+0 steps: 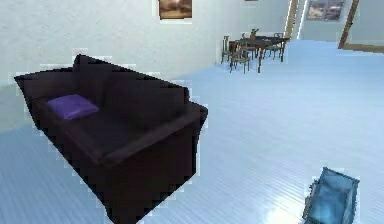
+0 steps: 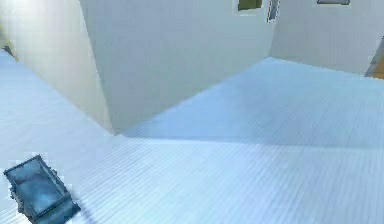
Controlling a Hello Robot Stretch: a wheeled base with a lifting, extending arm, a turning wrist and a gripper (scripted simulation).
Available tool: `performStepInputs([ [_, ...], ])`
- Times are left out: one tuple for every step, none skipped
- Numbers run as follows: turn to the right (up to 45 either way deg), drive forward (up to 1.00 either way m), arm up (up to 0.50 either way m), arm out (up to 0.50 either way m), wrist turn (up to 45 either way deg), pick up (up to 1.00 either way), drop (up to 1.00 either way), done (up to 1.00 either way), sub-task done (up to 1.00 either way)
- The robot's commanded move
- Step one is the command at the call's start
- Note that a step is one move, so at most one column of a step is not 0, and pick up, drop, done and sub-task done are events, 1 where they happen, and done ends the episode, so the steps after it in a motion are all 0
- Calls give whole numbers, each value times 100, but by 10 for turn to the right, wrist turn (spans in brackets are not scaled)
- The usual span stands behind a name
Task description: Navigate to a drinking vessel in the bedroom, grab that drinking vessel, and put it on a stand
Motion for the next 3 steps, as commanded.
performStepInputs([
  [180, 0, 0, 0, 0, 0, 0, 0, 0],
  [0, 100, 0, 0, 0, 0, 0, 0, 0],
  [30, 0, 0, 0, 0, 0, 0, 0, 0],
])
